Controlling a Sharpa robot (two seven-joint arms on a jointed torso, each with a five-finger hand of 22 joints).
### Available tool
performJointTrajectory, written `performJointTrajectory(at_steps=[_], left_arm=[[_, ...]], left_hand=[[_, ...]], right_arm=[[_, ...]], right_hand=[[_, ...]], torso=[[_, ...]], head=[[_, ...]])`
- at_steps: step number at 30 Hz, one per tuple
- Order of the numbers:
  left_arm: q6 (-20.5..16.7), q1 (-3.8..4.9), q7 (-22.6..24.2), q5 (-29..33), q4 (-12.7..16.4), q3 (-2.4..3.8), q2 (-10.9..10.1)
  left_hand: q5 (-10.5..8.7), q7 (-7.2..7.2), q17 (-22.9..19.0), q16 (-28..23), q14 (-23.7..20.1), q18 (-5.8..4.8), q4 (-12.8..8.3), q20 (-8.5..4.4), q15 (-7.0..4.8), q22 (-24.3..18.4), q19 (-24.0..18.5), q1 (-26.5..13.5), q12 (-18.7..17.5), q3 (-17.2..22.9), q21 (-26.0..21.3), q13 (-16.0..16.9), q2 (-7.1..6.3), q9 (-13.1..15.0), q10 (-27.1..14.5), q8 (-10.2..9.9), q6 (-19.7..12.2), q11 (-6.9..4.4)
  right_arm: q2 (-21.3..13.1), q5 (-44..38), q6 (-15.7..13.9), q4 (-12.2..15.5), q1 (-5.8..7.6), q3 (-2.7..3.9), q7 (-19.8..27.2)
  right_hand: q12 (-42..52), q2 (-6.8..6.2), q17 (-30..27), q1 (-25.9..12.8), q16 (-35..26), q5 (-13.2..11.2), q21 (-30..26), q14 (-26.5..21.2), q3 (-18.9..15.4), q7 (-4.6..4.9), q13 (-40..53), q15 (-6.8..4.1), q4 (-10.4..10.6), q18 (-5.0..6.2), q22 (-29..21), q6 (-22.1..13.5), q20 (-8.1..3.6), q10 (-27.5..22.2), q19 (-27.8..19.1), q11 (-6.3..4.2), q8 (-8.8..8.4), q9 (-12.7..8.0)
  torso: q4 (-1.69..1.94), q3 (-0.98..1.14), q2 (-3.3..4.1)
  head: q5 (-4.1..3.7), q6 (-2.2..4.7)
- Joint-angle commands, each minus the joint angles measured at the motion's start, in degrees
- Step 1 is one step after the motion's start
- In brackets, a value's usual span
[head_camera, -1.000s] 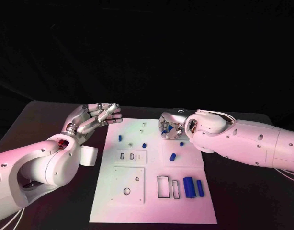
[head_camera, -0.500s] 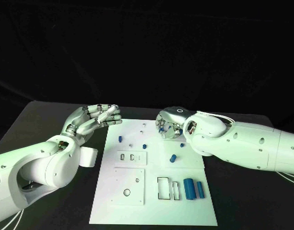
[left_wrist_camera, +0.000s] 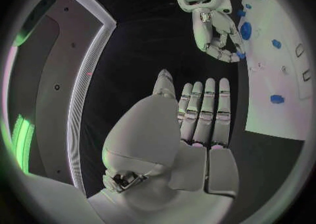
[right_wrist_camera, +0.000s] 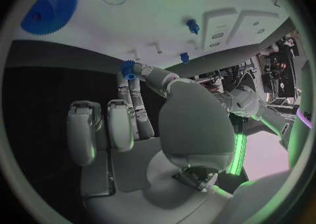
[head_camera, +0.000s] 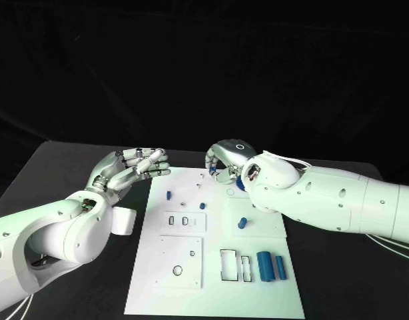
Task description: Assemble the parts on the task board
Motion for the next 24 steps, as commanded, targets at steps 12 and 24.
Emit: performJointTrajectory(at_steps=[12, 24], left_arm=[[0.83, 0.16, 0.34, 0.20, 0.37, 0.07, 0.31], [0.78, 0.45, 0.28, 0.20, 0.47, 0.07, 0.15]], left_hand=[[-0.27, -0.23, 0.07, -0.30, -0.20, 1.06, -0.05, 0.24, 0.03, -0.07, 0.21, 0.08, -0.22, -0.33, -0.23, -0.09, 0.41, 0.07, -0.43, -0.38, -0.40, -0.09], [-0.29, -0.25, 0.12, -0.35, -0.21, 1.06, -0.09, 0.25, 0.04, -0.10, 0.22, 0.13, -0.22, -0.42, -0.27, -0.09, 0.43, 0.10, -0.54, -0.42, -0.44, -0.11]], right_arm=[[4.15, -0.31, -0.47, -4.33, -1.17, -0.06, 1.02], [4.54, 0.09, 0.01, -5.00, -1.51, -0.09, 1.20]], right_hand=[[-0.04, -0.36, 0.16, 0.05, 0.32, -0.34, 0.24, 2.43, 0.56, 0.41, 1.36, -0.08, 0.10, -0.95, 6.94, -0.43, 0.25, 1.22, 0.39, -1.27, -0.20, 0.27], [-0.13, -0.42, 0.09, -0.16, 0.32, -0.32, 0.18, 2.41, 0.57, 0.45, 1.41, -0.02, 0.23, -0.92, 6.86, -0.54, 0.30, 1.14, 0.30, -1.22, -0.25, 0.36]], torso=[[1.03, -0.50, 0.63], [0.93, -0.58, 0.70]], head=[[-0.39, -0.09], [-0.10, -0.28]])
